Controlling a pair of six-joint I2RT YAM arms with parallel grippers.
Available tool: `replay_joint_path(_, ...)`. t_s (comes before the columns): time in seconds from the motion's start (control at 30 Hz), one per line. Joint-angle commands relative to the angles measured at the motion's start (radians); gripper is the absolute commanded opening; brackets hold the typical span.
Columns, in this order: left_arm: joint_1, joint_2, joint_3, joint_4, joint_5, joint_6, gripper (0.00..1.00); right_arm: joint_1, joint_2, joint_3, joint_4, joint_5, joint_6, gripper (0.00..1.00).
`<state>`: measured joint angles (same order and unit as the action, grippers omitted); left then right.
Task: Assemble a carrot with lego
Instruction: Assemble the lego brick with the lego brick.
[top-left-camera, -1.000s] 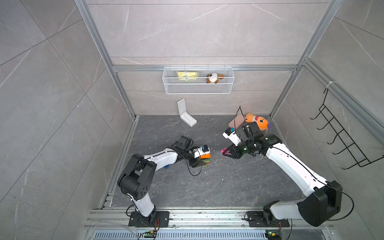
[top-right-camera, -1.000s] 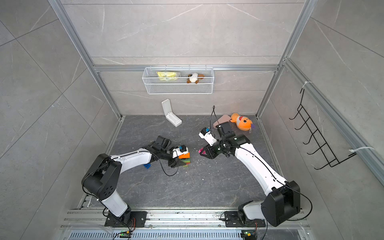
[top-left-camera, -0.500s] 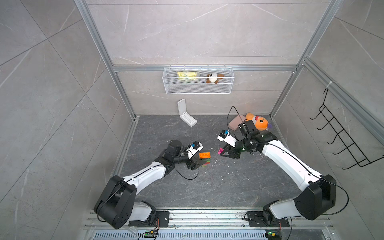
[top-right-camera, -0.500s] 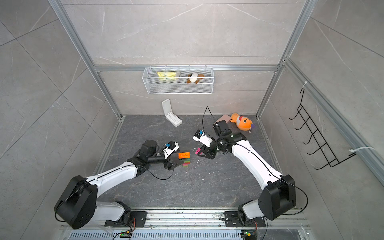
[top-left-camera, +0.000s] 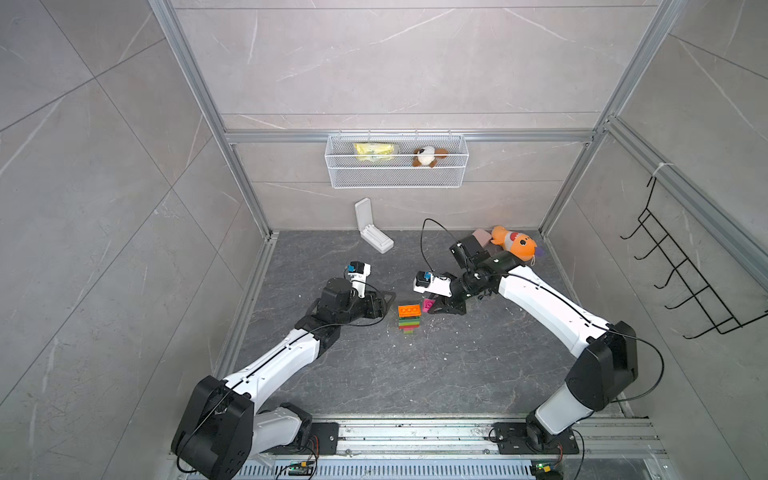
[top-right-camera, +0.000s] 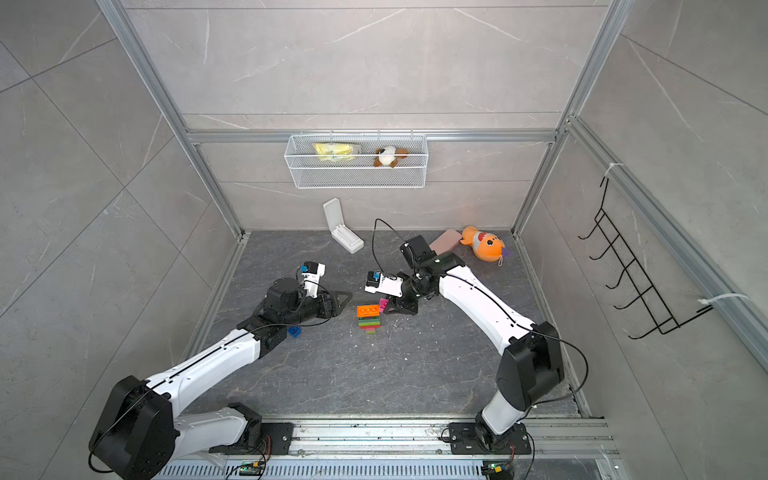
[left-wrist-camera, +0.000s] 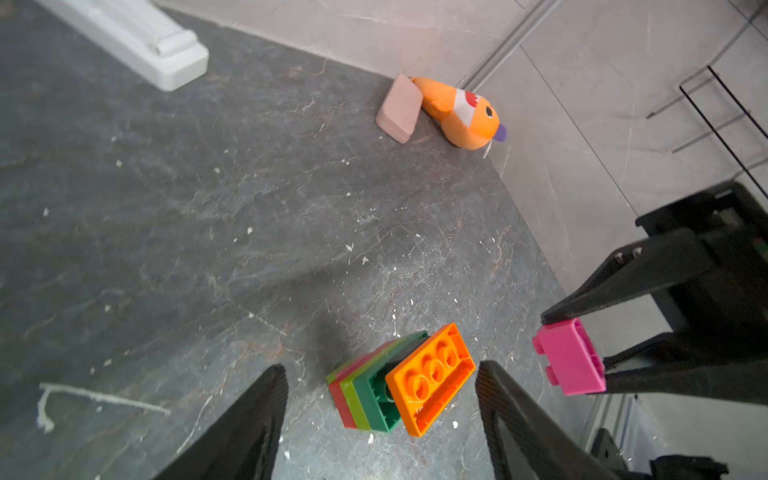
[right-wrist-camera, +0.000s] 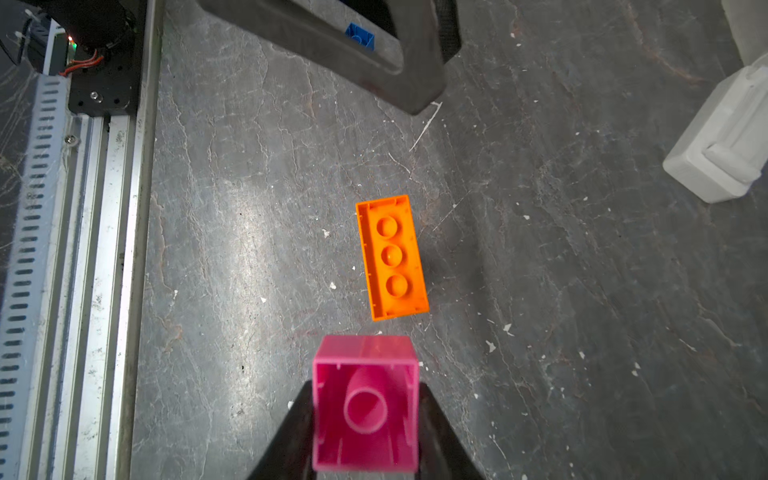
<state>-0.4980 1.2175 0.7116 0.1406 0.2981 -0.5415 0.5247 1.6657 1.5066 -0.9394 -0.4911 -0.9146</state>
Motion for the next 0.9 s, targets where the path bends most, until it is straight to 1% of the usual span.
replay_joint_path(0.0,0.008,-0.008,0.062,-0.117,0.01,-0.142,0.76,0.016,0.057,0.068,-0.089,0.05,-0.07,0.22)
replay_joint_path(0.1,0.009,0.03,0.085,-0.152,0.073,-0.175,0.74,0.03,0.093,0.105,-0.121,0.063,-0.098,0.22)
replay_joint_path(0.23,0.009,0.074,0.093,-0.152,0.137,-0.221,0.7,0.037,0.126,0.143,-0.144,0.073,-0.129,0.2)
replay_joint_path(0.4,0.009,0.124,0.126,-0.166,0.212,-0.231,0.66,0.04,0.158,0.182,-0.172,0.072,-0.148,0.2)
replay_joint_path(0.63,0.01,0.164,0.14,-0.17,0.255,-0.229,0.62,0.051,0.197,0.222,-0.193,0.071,-0.16,0.18)
replay_joint_path(0.87,0.013,0.185,0.147,-0.174,0.268,-0.219,0.62,0.054,0.225,0.245,-0.202,0.074,-0.166,0.18)
